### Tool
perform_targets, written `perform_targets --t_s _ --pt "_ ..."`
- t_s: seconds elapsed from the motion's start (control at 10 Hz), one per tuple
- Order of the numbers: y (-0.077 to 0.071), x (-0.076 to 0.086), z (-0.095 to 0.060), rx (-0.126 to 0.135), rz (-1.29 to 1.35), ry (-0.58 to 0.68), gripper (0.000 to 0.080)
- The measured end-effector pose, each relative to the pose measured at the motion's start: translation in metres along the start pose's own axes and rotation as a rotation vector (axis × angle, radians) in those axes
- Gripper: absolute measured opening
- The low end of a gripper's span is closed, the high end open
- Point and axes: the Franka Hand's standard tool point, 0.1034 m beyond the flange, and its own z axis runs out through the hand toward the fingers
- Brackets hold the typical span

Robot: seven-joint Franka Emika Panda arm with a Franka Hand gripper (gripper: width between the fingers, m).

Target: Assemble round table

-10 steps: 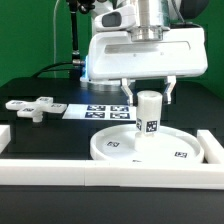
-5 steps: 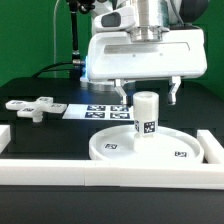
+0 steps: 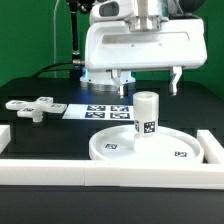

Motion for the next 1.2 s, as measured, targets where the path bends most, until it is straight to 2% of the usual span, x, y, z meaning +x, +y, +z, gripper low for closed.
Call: perform_targets --t_s 0.2,0.4,0.5,0.8,1.1,1.2 --pt "-0.003 -0.006 0.005 0.011 0.002 -0.039 0.0649" --pt "-0.002 -0.006 0.006 0.011 0.001 -0.038 0.0649" --pt "-0.005 -0.012 0.010 0.027 -0.023 -0.108 0.0649" --pt "-0.004 -0.004 0.013 0.069 -0.057 -0.302 0.0649" --pt "-0.009 -0.008 0.020 0.117 -0.058 -0.468 0.0649" --pt "-0.007 -0.008 0.023 0.117 -0.060 -0.466 0.0649"
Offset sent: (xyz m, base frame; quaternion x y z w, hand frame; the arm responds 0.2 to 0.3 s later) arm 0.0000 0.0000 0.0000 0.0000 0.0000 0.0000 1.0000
